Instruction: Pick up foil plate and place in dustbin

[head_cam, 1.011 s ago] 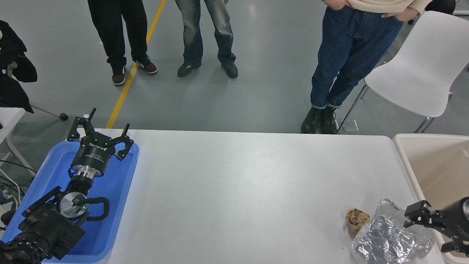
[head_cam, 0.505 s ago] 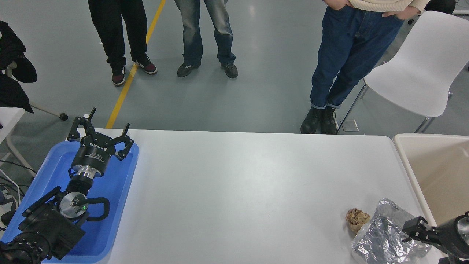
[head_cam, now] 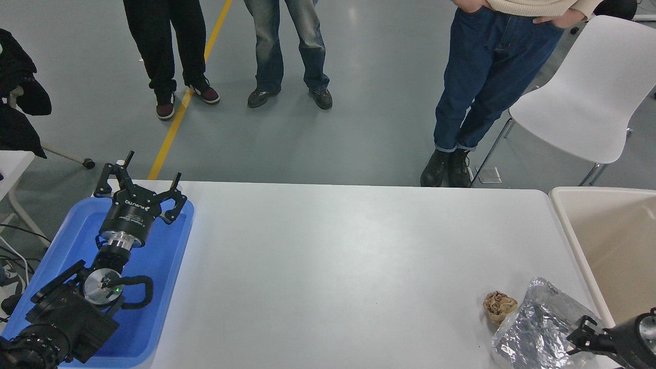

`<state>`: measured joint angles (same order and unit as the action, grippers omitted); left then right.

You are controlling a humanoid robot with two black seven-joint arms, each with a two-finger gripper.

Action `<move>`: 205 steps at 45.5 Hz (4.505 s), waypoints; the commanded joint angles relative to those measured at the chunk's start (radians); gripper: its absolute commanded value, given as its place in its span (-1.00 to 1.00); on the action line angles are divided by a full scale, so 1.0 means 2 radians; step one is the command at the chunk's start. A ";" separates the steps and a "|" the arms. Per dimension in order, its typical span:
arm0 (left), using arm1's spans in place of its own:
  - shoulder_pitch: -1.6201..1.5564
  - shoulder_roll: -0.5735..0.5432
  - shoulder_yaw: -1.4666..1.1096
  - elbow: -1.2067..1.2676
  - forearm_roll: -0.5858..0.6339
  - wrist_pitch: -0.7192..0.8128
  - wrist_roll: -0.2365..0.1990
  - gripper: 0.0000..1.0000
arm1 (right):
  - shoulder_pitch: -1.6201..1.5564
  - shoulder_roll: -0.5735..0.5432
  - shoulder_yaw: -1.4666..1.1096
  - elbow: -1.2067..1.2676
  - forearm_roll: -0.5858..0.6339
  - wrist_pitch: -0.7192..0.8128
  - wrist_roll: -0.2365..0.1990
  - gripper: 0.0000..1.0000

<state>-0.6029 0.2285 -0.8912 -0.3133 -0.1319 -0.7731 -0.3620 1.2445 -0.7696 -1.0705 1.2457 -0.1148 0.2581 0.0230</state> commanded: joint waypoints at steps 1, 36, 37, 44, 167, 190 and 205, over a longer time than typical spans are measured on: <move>0.000 0.000 0.000 0.000 0.000 0.001 0.000 1.00 | -0.012 0.001 0.014 0.000 0.000 0.001 0.001 0.28; 0.000 0.000 0.000 0.000 0.000 0.000 0.000 1.00 | -0.031 -0.002 0.044 0.005 0.001 0.007 0.000 -1.00; 0.000 0.000 0.000 0.000 0.000 0.000 0.000 1.00 | -0.031 -0.003 0.044 0.005 0.001 0.007 0.001 -1.00; 0.000 0.000 0.000 -0.001 0.000 0.000 0.000 1.00 | -0.025 -0.009 0.044 0.006 0.000 0.011 0.000 -1.00; 0.000 0.000 0.000 0.000 0.000 0.001 0.001 1.00 | 0.307 0.001 -0.248 -0.037 0.003 -0.002 0.001 -1.00; 0.000 0.000 0.000 0.000 0.000 0.001 0.001 1.00 | 0.005 -0.022 -0.020 -0.271 -0.003 -0.077 -0.008 -1.00; 0.000 0.001 0.000 0.000 0.000 0.001 0.000 1.00 | -0.212 0.032 0.162 -0.487 -0.002 -0.090 -0.035 -1.00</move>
<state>-0.6029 0.2293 -0.8913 -0.3131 -0.1327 -0.7715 -0.3619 1.1336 -0.7802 -1.0223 0.5813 -0.1110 0.1058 -0.0091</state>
